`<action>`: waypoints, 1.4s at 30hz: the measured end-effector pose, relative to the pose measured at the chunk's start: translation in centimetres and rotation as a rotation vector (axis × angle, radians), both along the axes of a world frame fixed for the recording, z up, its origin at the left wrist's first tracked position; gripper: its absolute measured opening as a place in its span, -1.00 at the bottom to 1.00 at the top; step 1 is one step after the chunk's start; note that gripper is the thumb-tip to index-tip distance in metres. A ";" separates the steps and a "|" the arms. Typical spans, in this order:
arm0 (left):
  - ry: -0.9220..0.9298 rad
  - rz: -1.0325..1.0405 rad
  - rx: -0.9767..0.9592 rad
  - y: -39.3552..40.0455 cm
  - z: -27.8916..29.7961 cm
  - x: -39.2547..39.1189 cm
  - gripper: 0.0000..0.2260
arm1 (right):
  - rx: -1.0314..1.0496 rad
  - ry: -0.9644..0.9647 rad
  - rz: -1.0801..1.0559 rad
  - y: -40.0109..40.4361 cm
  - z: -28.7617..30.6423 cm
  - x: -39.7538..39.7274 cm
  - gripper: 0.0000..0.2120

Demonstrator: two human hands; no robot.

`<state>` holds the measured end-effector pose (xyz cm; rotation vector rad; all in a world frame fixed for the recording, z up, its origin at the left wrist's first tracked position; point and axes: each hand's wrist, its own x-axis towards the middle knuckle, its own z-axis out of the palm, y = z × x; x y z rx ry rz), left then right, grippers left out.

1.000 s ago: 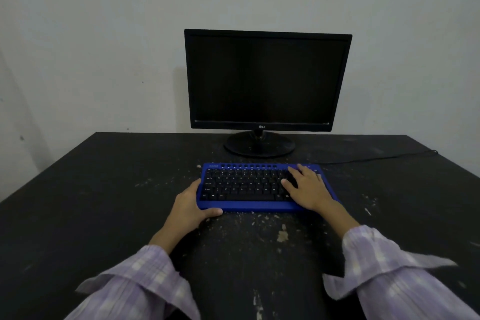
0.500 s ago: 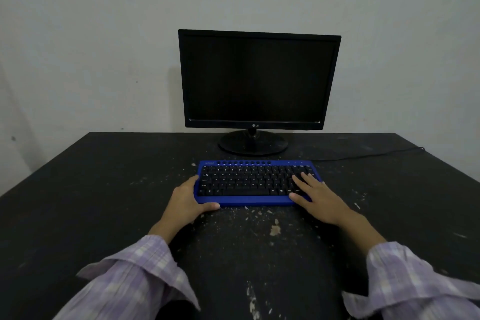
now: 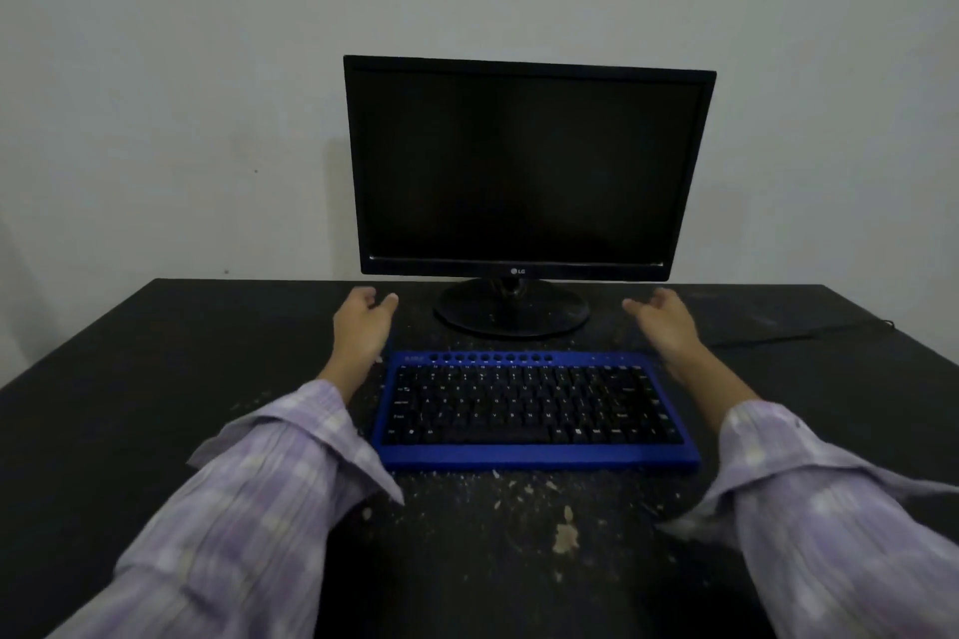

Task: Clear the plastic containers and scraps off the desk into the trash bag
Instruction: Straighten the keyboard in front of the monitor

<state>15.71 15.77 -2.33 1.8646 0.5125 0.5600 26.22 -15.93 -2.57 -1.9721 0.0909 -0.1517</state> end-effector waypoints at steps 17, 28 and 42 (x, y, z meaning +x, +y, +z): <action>-0.106 -0.031 -0.202 7.0 0.9 9.8 -0.72 | 0.001 -0.143 -0.174 -2.9 -0.7 9.9 -0.68; -0.145 -0.019 -0.230 7.8 0.3 9.9 -0.75 | 0.178 -0.129 -0.154 -2.1 -0.1 10.2 -0.66; -0.042 0.053 -0.079 5.8 0.1 5.5 -0.51 | -0.179 -0.005 0.079 -1.2 0.6 4.0 -0.48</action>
